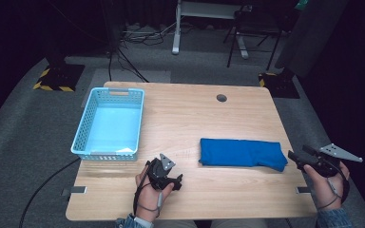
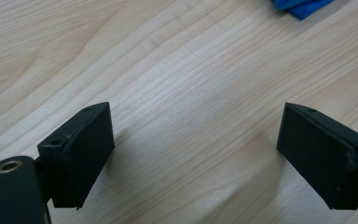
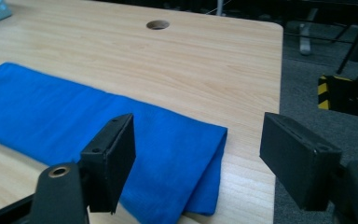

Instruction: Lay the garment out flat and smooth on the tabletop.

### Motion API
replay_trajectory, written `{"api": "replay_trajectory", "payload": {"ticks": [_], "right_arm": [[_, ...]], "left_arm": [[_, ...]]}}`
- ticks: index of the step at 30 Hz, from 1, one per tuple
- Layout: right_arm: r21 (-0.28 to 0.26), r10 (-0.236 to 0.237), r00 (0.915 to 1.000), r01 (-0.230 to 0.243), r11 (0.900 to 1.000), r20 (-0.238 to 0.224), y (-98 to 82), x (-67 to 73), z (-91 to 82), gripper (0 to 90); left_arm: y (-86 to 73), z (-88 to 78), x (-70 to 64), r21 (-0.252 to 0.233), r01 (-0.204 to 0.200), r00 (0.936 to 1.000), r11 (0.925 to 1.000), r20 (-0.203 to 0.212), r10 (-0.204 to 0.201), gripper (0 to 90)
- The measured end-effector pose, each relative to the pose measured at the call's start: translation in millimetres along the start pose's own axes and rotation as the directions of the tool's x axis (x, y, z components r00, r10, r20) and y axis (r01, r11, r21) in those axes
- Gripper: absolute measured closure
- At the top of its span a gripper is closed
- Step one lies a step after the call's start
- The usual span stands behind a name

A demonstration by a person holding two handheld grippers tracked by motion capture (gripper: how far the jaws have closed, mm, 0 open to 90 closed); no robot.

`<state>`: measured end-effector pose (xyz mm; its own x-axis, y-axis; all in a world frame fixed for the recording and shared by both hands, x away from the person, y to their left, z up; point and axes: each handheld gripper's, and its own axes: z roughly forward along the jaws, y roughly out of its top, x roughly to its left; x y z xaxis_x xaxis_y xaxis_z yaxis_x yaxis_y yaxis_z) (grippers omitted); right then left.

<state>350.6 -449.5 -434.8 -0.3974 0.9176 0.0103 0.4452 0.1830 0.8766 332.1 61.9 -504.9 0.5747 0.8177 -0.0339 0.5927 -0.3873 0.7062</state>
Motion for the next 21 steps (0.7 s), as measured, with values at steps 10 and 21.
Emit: {"api": "replay_trajectory", "payload": {"ticks": [10,21], "right_arm": [[0.037,-0.034,0.9981,0.036,0.999,-0.051,-10.1,2.3,-0.4,27.0],[0.058,-0.029,0.9981,0.032,0.998,-0.055,-22.0,2.2,-5.7,27.6]], "left_arm": [[29.9,3.5,-18.8,-0.058,-0.051,0.9976,0.9970,0.043,0.053,15.3],[64.5,32.3,-44.6,-0.083,-0.132,0.9877,0.9878,0.074,0.138,38.9]]}}
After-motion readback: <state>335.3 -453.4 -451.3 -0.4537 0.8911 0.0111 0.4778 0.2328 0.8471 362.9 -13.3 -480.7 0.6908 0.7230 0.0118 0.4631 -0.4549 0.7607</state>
